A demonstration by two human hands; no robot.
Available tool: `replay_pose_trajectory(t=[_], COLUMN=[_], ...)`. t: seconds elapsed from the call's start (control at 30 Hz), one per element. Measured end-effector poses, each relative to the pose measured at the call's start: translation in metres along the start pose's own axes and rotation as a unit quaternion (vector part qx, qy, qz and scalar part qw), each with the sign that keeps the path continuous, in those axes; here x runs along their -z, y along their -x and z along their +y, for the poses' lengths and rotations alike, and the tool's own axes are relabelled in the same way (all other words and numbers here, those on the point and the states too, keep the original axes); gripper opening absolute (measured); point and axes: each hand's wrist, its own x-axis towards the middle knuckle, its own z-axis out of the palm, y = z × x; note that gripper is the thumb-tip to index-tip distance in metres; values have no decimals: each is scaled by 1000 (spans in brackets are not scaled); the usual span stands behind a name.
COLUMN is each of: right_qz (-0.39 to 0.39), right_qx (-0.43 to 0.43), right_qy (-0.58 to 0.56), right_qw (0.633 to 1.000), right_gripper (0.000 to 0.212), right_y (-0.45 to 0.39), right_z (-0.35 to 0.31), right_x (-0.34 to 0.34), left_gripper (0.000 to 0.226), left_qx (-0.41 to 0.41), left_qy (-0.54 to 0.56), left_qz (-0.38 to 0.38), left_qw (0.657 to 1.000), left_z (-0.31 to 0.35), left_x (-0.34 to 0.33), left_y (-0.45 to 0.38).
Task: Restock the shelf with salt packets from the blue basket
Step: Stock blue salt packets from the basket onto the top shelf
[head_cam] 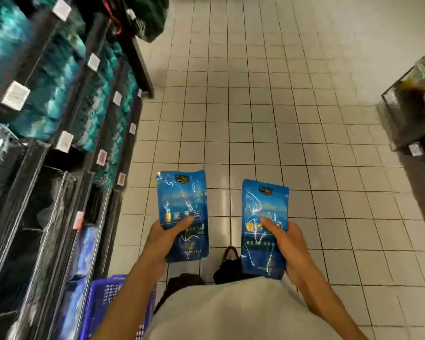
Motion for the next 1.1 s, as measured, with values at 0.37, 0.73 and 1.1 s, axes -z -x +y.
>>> replay_pose_trajectory(t=[0.37, 0.73, 1.1], right_qz=[-47, -25, -89], right_qx=[56, 115, 143], right_qy=[36, 49, 75], right_qw=[997, 992, 983], right_gripper=[24, 42, 41], right_y=[-117, -261, -379], right_z=[-101, -220, -340], right_x=[-31, -134, -238], left_gripper=[71, 72, 61], left_qx=[-32, -67, -118], left_qy=[21, 33, 66], left_qz=[-2, -23, 9], left_qw=[999, 997, 991], left_z=[107, 245, 398], left_x=[-45, -24, -20], left_y=[-89, -244, -345])
